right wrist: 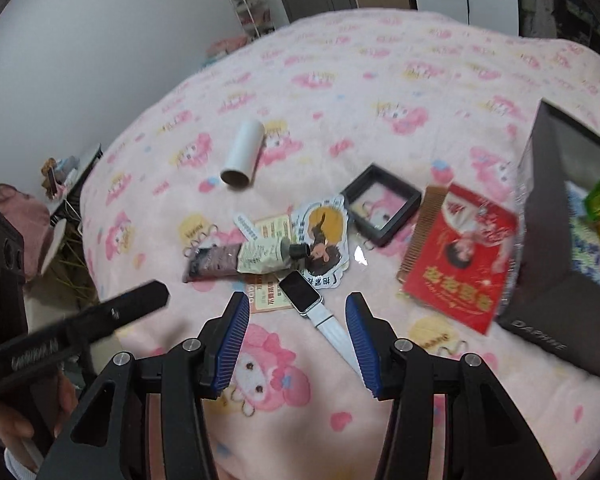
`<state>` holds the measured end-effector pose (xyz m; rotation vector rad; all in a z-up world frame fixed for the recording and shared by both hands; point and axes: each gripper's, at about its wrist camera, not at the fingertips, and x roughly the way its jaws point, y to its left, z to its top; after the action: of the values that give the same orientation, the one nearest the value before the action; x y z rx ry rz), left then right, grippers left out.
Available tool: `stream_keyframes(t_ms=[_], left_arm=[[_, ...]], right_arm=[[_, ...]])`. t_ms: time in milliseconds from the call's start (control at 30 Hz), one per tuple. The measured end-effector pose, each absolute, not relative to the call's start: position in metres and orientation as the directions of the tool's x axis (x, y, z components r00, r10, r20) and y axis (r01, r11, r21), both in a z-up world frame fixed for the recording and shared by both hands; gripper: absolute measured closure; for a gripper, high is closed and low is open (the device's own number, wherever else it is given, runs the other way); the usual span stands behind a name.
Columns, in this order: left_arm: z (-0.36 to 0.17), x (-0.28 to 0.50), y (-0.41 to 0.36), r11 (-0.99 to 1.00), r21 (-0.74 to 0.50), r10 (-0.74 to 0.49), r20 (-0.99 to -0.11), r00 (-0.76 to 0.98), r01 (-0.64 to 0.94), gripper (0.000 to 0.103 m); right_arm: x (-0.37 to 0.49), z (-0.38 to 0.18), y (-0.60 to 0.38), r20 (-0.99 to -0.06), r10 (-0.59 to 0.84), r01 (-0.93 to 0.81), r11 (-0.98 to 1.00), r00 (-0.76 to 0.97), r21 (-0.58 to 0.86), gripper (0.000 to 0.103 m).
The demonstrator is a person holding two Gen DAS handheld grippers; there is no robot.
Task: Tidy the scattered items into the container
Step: 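Move the left tool to the brown cream tube and grasp it, then carry the cream tube with the left tool over the black box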
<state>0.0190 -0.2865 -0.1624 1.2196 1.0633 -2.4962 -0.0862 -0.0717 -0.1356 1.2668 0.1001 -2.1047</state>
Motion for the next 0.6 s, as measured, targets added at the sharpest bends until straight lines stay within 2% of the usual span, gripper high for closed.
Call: stream_keyframes(t_ms=[100,400,600], left_arm=[[-0.18,0.012,-0.307,-0.7,-0.532,0.125,-0.749,-0.651,0.477,0.054],[-0.214,-0.017,-0.334,-0.651,-0.562,0.148,-0.753,-0.642,0.51,0.054],[-0.22,-0.025,-0.331,-0.669,-0.549,0.157,-0.763,-0.627,0.501,0.056]], right_arm=[[-0.102,-0.148,-0.084,-0.822,-0.494,0.57,-0.776,-0.283,0.27,0.057],[-0.149,-0.187,-0.124,-0.85,-0.478,0.544,-0.784,-0.223,0.298,0.057],[-0.153,-0.201,-0.142,-0.824,-0.547,0.576,-0.724,-0.145,0.38,0.056]])
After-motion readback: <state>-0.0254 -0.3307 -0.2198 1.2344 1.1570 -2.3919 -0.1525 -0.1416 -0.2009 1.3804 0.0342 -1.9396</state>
